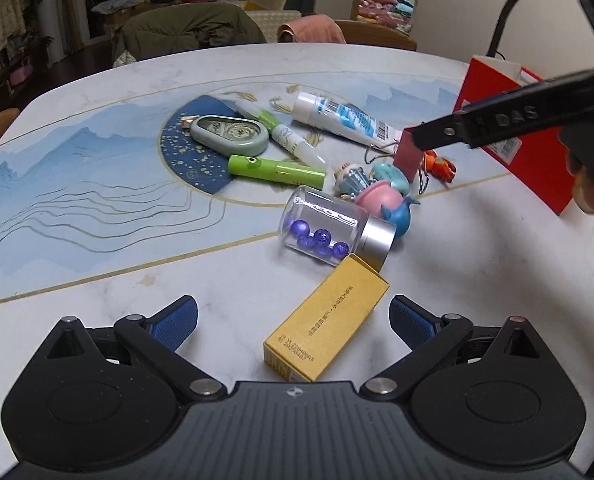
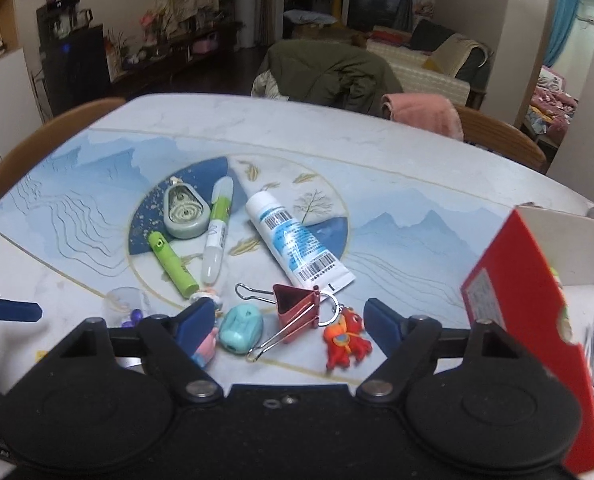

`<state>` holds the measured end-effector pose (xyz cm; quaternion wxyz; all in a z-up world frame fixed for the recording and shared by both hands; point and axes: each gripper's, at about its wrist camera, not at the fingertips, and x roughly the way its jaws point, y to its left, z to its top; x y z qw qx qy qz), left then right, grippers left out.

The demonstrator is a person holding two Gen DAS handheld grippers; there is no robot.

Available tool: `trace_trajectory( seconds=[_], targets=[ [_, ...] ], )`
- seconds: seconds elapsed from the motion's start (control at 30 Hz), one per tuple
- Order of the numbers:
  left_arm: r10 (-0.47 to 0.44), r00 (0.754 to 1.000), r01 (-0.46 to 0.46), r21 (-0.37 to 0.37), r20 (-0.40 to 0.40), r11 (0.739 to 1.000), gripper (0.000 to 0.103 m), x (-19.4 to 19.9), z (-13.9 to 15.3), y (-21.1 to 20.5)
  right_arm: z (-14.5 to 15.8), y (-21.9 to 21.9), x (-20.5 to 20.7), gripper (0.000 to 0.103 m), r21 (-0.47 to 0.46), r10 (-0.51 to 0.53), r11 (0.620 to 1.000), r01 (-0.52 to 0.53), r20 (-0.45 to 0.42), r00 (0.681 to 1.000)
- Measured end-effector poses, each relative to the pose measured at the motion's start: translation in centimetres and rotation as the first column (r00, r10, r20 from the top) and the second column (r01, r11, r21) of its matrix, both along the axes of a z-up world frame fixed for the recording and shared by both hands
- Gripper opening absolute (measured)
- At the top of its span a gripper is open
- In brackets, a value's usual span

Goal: Organize rigid objects
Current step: 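Grasp the yellow box with the left tool while the right tool grasps the pink binder clip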

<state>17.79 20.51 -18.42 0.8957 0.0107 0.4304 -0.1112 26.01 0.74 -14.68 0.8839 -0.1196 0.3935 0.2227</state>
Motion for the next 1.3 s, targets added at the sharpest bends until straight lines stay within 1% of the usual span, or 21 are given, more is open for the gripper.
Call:
trace_trajectory(
  seconds=[0.07, 0.23, 0.27, 0.3, 0.37, 0.5, 0.53, 0.57, 0.63, 0.7, 0.77, 0.8, 0.87, 0.9, 1.1, 1.3],
  targets=[
    [-0.013, 1.000, 0.013, 0.015, -0.001, 1.000, 0.102, 0.2, -0.2, -0.3, -0.5, 0.3, 0.7, 0.076, -0.009, 0.010, 1.000, -0.010, -0.013, 1.000],
    [-0.057, 0.998, 0.057, 0.027, -0.001, 0.998, 0.102, 0.2, -0.6, -0.7, -1.4, 0.7, 1.8, 0.072, -0.028, 0.041, 0.999, -0.042, -0.034, 0.999],
    [-0.064, 0.998, 0.064, 0.028, -0.001, 0.998, 0.099, 0.2, -0.7, -0.8, -1.6, 0.8, 1.9, 0.069, -0.037, 0.050, 0.998, -0.051, -0.034, 0.998],
    [-0.073, 0.997, 0.073, 0.029, -0.002, 0.997, 0.096, 0.2, -0.7, -0.9, -1.8, 0.8, 2.0, 0.068, -0.044, 0.058, 0.997, -0.059, -0.035, 0.998],
    [-0.089, 0.996, 0.089, 0.030, -0.009, 0.996, 0.085, 0.3, -0.8, -1.2, -2.1, 0.9, 2.2, 0.061, -0.045, 0.077, 0.996, -0.079, -0.046, 0.996],
    [-0.098, 0.995, 0.098, 0.017, -0.009, 0.995, 0.077, 0.3, -0.8, -1.3, -2.5, 1.1, 2.4, 0.053, -0.050, 0.097, 0.994, -0.100, -0.057, 0.994],
    [-0.100, 0.995, 0.100, 0.018, -0.007, 0.995, 0.071, 0.3, -0.8, -1.3, -2.5, 1.2, 2.4, 0.050, -0.051, 0.101, 0.993, -0.104, -0.058, 0.993],
    [-0.104, 0.995, 0.104, 0.020, -0.005, 0.994, 0.065, 0.3, -0.7, -1.3, -2.5, 1.3, 2.3, 0.049, -0.056, 0.104, 0.993, -0.107, -0.054, 0.993],
    [-0.112, 0.994, 0.112, 0.018, -0.004, 0.994, 0.059, 0.3, -0.7, -1.4, -2.5, 1.3, 2.3, 0.046, -0.064, 0.106, 0.992, -0.109, -0.049, 0.993],
    [-0.115, 0.993, 0.115, 0.007, -0.010, 0.993, 0.056, 0.3, -0.6, -1.4, -2.6, 1.3, 2.4, 0.043, -0.075, 0.096, 0.992, -0.100, -0.049, 0.994],
    [-0.111, 0.994, 0.110, -0.020, -0.019, 0.994, 0.048, 0.4, -0.5, -1.2, -2.6, 1.2, 2.4, 0.041, -0.067, 0.090, 0.993, -0.093, -0.049, 0.995],
    [-0.109, 0.994, 0.108, -0.031, -0.025, 0.994, 0.043, 0.4, -0.4, -1.2, -2.6, 1.2, 2.4, 0.041, -0.067, 0.089, 0.993, -0.092, -0.048, 0.995],
    [-0.106, 0.994, 0.104, -0.040, -0.027, 0.994, 0.034, 0.2, -0.3, -1.1, -2.7, 1.2, 2.3, 0.033, -0.079, 0.083, 0.993, -0.086, -0.040, 0.996],
    [-0.104, 0.994, 0.102, -0.039, -0.027, 0.994, 0.032, 0.2, -0.3, -1.1, -2.7, 1.1, 2.3, 0.030, -0.080, 0.078, 0.994, -0.081, -0.037, 0.996],
    [-0.075, 0.997, 0.073, -0.038, -0.027, 0.997, 0.029, 0.0, 0.0, -1.0, -2.4, 0.9, 1.7, 0.029, -0.055, 0.072, 0.996, -0.074, -0.043, 0.996],
    [-0.033, 0.999, 0.032, -0.057, -0.024, 0.998, 0.029, -0.4, 0.7, -0.7, -0.9, 0.1, 0.2, 0.029, -0.006, 0.046, 0.999, -0.047, -0.048, 0.998]
  ],
)
